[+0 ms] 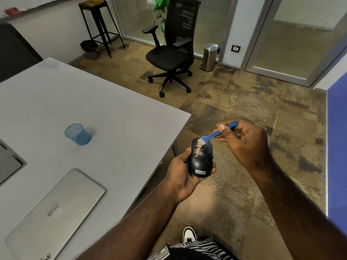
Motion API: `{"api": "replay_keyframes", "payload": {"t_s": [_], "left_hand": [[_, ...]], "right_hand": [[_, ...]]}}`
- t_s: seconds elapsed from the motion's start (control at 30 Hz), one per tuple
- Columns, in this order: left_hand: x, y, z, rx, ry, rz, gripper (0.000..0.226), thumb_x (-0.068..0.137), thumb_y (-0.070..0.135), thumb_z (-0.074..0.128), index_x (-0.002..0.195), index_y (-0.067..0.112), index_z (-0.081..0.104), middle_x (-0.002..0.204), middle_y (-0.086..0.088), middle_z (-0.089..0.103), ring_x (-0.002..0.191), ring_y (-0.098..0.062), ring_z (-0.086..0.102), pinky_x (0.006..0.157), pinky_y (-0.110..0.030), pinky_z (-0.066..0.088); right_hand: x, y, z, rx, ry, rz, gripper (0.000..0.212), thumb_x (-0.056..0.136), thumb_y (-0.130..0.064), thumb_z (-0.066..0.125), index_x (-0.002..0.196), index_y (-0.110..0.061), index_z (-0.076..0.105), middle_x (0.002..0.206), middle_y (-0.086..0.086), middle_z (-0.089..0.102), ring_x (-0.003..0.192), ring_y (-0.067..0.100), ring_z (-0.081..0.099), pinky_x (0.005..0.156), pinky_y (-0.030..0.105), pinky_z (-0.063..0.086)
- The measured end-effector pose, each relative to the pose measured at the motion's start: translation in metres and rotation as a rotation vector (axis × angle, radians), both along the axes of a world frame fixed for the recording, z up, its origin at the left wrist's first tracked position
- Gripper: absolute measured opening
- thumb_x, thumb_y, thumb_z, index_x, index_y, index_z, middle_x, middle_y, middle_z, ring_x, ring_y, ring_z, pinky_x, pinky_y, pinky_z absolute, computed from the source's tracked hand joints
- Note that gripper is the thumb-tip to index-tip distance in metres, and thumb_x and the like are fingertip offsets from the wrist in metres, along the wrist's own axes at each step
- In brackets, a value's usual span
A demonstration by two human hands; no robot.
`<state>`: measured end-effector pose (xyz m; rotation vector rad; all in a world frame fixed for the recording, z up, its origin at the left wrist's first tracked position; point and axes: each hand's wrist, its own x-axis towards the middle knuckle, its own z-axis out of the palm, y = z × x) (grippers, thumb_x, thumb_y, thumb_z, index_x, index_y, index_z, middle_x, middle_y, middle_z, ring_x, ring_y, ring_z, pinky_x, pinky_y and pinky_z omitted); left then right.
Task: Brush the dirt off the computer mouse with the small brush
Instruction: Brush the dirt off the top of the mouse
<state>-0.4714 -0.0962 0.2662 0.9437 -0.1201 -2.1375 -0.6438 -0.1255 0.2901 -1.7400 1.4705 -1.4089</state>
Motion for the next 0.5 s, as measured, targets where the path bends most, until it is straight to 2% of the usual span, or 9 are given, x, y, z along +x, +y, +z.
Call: {"api": "replay_keyframes", "payload": {"t_s": [0.07, 0.17, 0.3, 0.4, 0.5], "left_hand": [[-0.0001, 0.0006, 0.0, -0.001, -0.004, -0.005, 0.05, 0.102, 0.035, 0.032, 0.134, 0.001, 0.048, 0.112, -0.026, 0.063, 0.084, -0.037, 0.065, 0.074, -0.044, 0.059], [-0.001, 0.0021, 0.0006, 0.002, -0.014, -0.013, 0.05, 0.102, 0.035, 0.033, 0.133, -0.001, 0.049, 0.112, -0.027, 0.062, 0.083, -0.037, 0.065, 0.074, -0.044, 0.059], [-0.0005, 0.0013, 0.0011, -0.013, -0.017, -0.012, 0.049, 0.102, 0.035, 0.034, 0.132, 0.0, 0.05, 0.111, -0.026, 0.062, 0.086, -0.037, 0.064, 0.076, -0.044, 0.058], [-0.0012, 0.0017, 0.0005, -0.008, -0.022, -0.017, 0.05, 0.102, 0.035, 0.034, 0.133, -0.001, 0.049, 0.11, -0.026, 0.063, 0.086, -0.037, 0.064, 0.077, -0.044, 0.058], [-0.0022, 0.0022, -0.0002, -0.002, -0.025, -0.018, 0.052, 0.102, 0.036, 0.034, 0.133, -0.002, 0.048, 0.113, -0.027, 0.061, 0.087, -0.038, 0.063, 0.077, -0.045, 0.058]], "right_hand": [[0.0005, -0.0013, -0.0025, -0.01, 0.085, -0.028, 0.019, 0.094, -0.034, 0.064, 0.106, -0.023, 0.074, 0.076, -0.019, 0.073, 0.071, 0.002, 0.075, 0.06, 0.035, 0.063], [-0.0029, -0.005, -0.0063, 0.008, 0.108, -0.083, 0.018, 0.096, -0.023, 0.066, 0.109, -0.014, 0.074, 0.083, -0.01, 0.075, 0.074, 0.004, 0.076, 0.063, 0.038, 0.064], [-0.001, -0.0029, -0.0025, 0.008, 0.055, -0.035, 0.024, 0.093, -0.037, 0.063, 0.106, -0.02, 0.074, 0.081, -0.018, 0.074, 0.072, 0.0, 0.075, 0.062, 0.032, 0.064], [-0.002, -0.0053, -0.0046, 0.03, 0.133, -0.065, 0.022, 0.095, -0.031, 0.064, 0.107, -0.017, 0.075, 0.081, -0.009, 0.075, 0.073, 0.007, 0.076, 0.063, 0.039, 0.064], [-0.0043, -0.0063, -0.0037, 0.031, 0.088, -0.079, 0.02, 0.095, -0.03, 0.065, 0.108, -0.018, 0.074, 0.083, -0.008, 0.076, 0.074, 0.008, 0.076, 0.063, 0.043, 0.064]]}}
